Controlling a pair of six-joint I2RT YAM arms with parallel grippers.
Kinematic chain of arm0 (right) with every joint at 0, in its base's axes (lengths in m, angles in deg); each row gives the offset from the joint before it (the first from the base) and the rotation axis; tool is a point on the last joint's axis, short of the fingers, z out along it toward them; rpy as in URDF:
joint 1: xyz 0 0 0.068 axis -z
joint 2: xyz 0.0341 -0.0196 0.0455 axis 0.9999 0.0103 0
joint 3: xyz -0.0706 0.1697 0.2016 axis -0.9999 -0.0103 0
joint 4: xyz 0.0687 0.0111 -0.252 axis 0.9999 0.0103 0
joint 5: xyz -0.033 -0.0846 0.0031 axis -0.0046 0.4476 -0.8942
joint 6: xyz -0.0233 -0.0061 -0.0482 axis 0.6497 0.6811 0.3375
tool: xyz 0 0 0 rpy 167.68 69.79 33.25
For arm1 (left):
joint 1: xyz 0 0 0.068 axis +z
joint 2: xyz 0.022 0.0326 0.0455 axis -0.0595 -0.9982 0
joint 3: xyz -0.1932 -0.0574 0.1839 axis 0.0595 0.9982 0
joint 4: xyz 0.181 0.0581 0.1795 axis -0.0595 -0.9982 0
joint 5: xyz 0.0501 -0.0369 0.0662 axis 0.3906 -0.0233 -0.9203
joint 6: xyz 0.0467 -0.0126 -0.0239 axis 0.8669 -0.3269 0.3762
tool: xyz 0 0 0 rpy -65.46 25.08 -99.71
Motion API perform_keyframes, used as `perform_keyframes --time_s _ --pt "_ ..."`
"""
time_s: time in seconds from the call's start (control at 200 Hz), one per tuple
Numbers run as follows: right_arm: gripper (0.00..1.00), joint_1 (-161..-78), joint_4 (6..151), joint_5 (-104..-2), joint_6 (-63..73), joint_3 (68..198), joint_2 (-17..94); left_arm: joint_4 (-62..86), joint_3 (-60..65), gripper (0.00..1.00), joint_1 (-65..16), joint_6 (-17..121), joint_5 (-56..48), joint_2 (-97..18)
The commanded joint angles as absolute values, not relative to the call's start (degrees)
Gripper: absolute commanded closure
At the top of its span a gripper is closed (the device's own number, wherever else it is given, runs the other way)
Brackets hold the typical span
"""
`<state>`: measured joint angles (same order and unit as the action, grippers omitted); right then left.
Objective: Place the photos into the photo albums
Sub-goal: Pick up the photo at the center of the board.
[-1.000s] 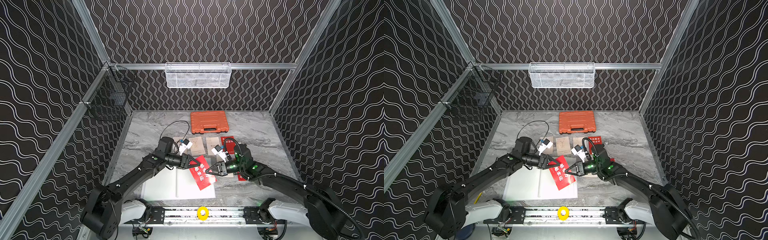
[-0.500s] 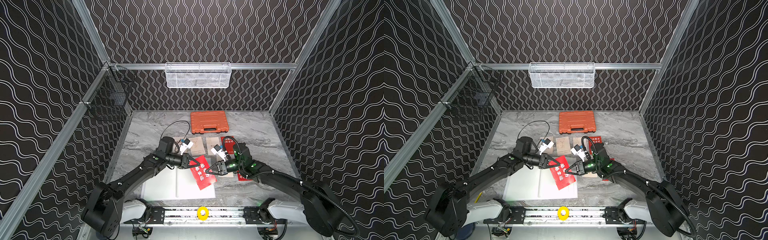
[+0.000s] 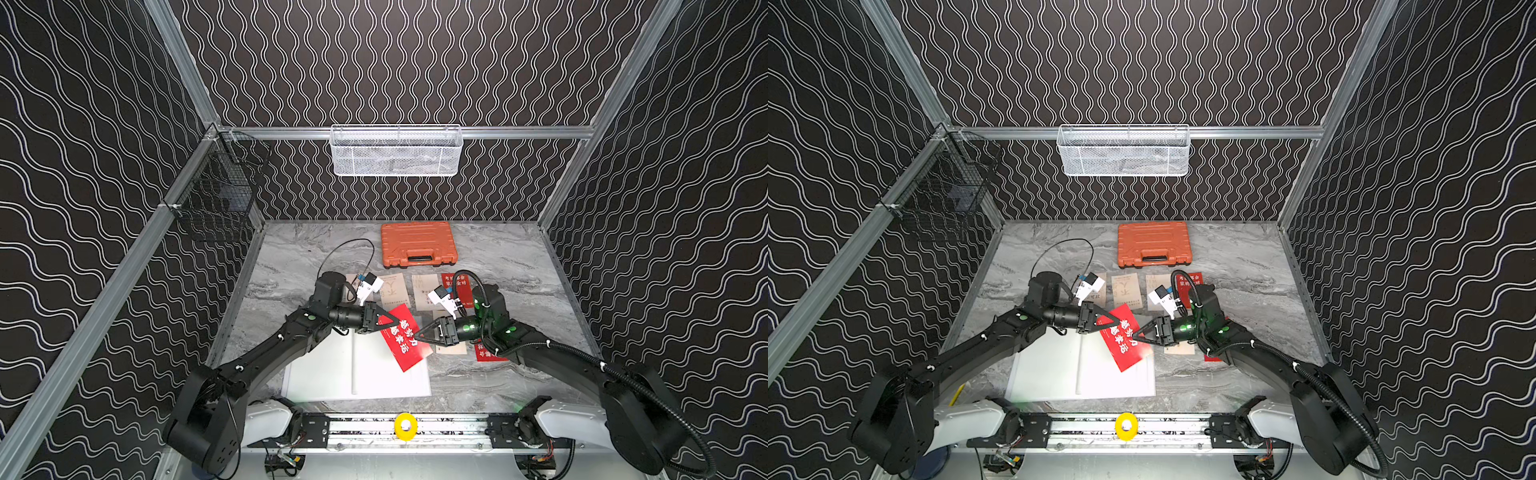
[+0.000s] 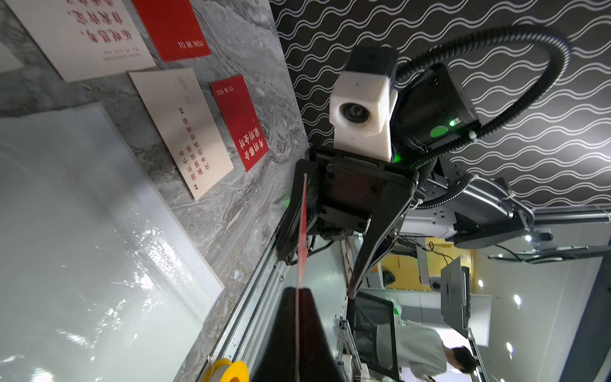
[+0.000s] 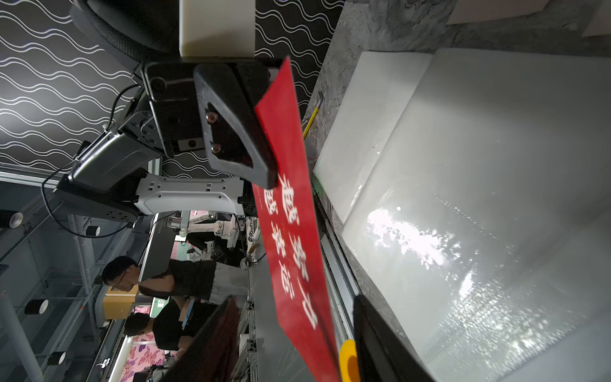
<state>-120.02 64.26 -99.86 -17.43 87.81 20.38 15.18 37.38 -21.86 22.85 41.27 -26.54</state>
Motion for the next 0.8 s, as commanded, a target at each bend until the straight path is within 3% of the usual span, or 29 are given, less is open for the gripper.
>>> perform_keyframes --time_s 0.0,0.145,0.48,0.796 --pt "0.39 -118.5 66.2 -97.3 -17.6 87.1 18.8 19.6 37.9 1.00 -19.6 19.4 39.5 -26.0" --pt "0.38 -117.2 67.4 -92.6 -18.9 85.7 16.4 22.3 38.8 1.00 -16.5 16.6 37.1 -25.6" --pt "0.36 -117.4 47.2 -86.9 -35.6 80.1 15.3 36.8 43.4 1.00 -14.4 6.3 32.4 -27.0" --pt "0.43 -119.9 41.5 -83.1 -39.4 82.7 22.9 45.0 45.1 1.00 -14.4 1.4 31.4 -30.0"
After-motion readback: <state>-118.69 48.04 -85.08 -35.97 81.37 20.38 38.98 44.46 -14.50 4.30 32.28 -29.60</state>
